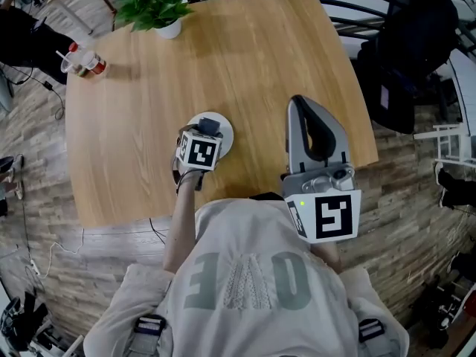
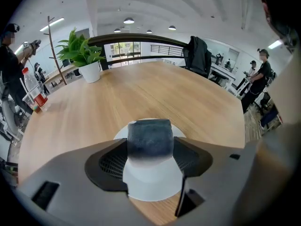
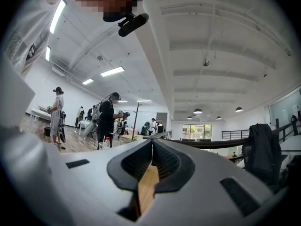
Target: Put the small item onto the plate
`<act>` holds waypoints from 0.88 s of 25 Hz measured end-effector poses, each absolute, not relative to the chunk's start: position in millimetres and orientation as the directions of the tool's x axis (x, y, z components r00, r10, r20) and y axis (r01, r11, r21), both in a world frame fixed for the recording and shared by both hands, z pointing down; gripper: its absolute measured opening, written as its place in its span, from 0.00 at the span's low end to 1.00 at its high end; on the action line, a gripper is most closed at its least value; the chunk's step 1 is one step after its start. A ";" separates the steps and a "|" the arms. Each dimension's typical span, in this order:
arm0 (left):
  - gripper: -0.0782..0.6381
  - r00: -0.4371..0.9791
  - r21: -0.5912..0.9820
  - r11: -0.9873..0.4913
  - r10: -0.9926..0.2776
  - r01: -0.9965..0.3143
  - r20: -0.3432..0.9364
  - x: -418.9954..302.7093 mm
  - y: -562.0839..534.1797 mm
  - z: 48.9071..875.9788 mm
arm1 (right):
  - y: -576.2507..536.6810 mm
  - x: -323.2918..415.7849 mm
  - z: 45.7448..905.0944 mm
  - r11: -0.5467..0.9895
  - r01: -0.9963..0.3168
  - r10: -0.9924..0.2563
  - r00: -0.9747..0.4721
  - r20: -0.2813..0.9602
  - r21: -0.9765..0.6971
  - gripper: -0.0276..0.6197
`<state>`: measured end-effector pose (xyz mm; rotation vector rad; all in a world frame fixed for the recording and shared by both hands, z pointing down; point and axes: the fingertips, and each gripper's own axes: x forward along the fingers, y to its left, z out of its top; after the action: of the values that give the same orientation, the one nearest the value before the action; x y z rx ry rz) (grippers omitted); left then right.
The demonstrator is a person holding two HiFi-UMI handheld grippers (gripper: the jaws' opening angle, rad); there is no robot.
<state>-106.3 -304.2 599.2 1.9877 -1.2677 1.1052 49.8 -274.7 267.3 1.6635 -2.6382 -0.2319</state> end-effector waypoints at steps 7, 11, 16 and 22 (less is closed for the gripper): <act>0.54 0.225 0.018 -0.447 -0.416 -0.895 0.881 -104.9 -303.1 609.8 | -274.8 55.0 273.0 0.393 -0.910 -0.915 -0.401 -0.045 0.131 0.07; 0.53 0.235 0.029 -0.466 -0.391 -0.884 0.890 -101.5 -305.2 614.4 | -271.6 51.5 273.8 0.384 -0.912 -0.919 -0.393 -0.039 0.143 0.07; 0.52 0.228 0.024 -0.471 -0.383 -0.882 0.895 -103.7 -301.2 619.5 | -268.8 54.7 275.0 0.363 -0.920 -0.928 -0.371 -0.031 0.151 0.07; 0.52 0.242 0.023 -0.481 -0.399 -0.877 0.884 -100.2 -303.2 620.0 | -267.5 59.3 279.7 0.346 -0.928 -0.936 -0.352 -0.024 0.141 0.07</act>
<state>-100.2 -303.2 620.0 1.9922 -1.1611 1.1827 59.3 -267.5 279.7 1.7517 -2.5264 -0.2004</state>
